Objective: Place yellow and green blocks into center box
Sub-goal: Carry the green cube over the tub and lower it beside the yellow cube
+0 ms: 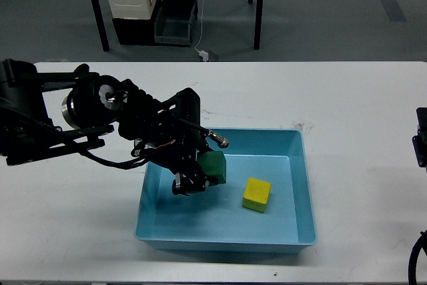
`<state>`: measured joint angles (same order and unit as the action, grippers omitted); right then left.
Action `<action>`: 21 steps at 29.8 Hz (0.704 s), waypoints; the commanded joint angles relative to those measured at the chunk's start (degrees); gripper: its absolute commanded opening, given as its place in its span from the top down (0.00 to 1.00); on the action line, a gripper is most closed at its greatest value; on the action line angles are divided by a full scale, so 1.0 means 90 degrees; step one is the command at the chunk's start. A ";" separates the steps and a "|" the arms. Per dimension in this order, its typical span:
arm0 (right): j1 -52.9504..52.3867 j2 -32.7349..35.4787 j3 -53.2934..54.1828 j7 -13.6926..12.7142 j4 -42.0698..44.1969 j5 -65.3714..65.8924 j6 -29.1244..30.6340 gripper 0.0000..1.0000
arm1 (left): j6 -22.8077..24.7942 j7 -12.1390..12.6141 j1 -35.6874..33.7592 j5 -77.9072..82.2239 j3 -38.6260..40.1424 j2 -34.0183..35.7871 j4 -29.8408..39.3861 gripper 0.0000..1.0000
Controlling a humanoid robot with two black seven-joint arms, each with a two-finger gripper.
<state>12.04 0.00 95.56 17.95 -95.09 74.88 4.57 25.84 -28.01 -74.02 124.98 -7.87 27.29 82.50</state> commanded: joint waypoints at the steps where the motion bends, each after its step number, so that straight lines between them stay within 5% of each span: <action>1: 0.0010 0.0000 0.0017 0.0008 -0.0001 0.0000 0.0000 0.02 | -0.0019 0.0002 0.0041 0.0002 -0.0063 -0.0151 -0.0055 0.46; 9: -0.0009 0.0000 -0.0061 -0.0002 -0.0001 0.0000 0.0010 0.00 | -0.0029 0.0002 0.0128 0.0002 -0.0073 -0.0190 -0.0192 0.14; 15: -0.0039 0.0000 -0.0188 -0.0002 -0.0001 0.0000 0.0010 0.00 | -0.0039 0.0002 0.0226 0.0002 -0.0083 -0.0180 -0.0377 0.10; 16: -0.0039 0.0000 -0.0198 -0.0002 -0.0001 0.0000 0.0010 0.00 | -0.0049 0.0002 0.0226 0.0002 -0.0083 -0.0180 -0.0387 0.11; 19: -0.0039 0.0000 -0.0198 -0.0002 -0.0001 0.0000 0.0010 0.00 | -0.0058 0.0002 0.0187 0.0002 -0.0102 -0.0170 -0.0416 0.47; 21: -0.0029 0.0000 -0.0208 -0.0002 -0.0001 0.0000 0.0010 0.00 | -0.0058 0.0002 0.0158 0.0002 -0.0141 -0.0171 -0.0426 0.58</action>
<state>11.70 0.00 93.78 17.95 -95.10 74.88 4.66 25.36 -28.00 -72.15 125.00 -8.75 25.75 78.89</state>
